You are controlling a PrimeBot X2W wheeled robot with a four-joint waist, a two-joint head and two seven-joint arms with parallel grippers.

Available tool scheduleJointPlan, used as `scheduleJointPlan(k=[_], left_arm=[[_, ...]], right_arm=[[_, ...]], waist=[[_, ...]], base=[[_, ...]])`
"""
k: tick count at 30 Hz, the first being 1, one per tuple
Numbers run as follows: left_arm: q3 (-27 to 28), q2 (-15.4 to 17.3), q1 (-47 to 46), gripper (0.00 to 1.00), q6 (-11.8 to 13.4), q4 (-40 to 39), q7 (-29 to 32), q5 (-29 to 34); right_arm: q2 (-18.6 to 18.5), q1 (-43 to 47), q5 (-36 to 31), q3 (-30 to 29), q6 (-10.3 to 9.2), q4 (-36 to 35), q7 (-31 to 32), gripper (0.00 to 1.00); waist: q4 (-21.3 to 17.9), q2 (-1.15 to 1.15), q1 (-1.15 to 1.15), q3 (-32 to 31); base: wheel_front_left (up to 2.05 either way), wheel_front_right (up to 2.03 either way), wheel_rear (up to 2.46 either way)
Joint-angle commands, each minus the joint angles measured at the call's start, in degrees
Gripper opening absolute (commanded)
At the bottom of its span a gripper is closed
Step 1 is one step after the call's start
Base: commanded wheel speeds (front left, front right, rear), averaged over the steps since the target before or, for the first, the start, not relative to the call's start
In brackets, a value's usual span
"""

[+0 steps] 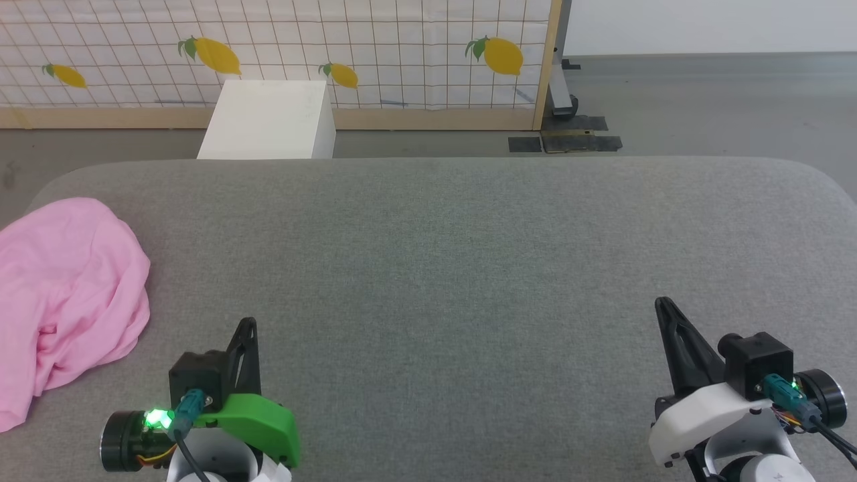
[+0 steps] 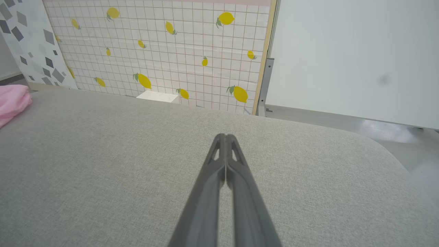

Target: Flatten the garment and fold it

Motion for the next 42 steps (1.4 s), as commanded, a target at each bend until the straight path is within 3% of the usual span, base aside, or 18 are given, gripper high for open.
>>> scheduleJointPlan(k=[1, 27, 28, 42], left_arm=[[0.08, -0.29, -1.02, 0.0, -0.05, -0.13, 0.08, 0.74], [0.08, -0.29, -1.02, 0.0, -0.05, -0.13, 0.08, 0.74], [-0.03, 0.01, 0.02, 1.0, 0.0, 0.0, 0.0, -0.04], [-1.48, 0.0, -0.43, 1.0, 0.61, 0.94, -1.13, -1.21]], right_arm=[[0.08, -1.05, -0.36, 0.09, -0.11, 0.1, -0.01, 0.0], [0.08, -1.05, -0.36, 0.09, -0.11, 0.1, -0.01, 0.0], [0.0, 0.01, 0.01, -0.01, 0.0, 0.0, -0.01, 1.0], [0.01, -0.2, 0.37, -0.25, -0.01, 0.32, -1.15, 1.0]], waist=[[0.0, 0.0, 0.0, 0.0], [0.0, 0.0, 0.0, 0.0], [0.0, 0.0, 0.0, 0.0], [0.03, 0.0, 0.0, 0.03]], base=[[0.0, 0.0, 0.0], [0.0, 0.0, 0.0], [0.0, 0.0, 0.0], [0.0, 0.0, 0.0]])
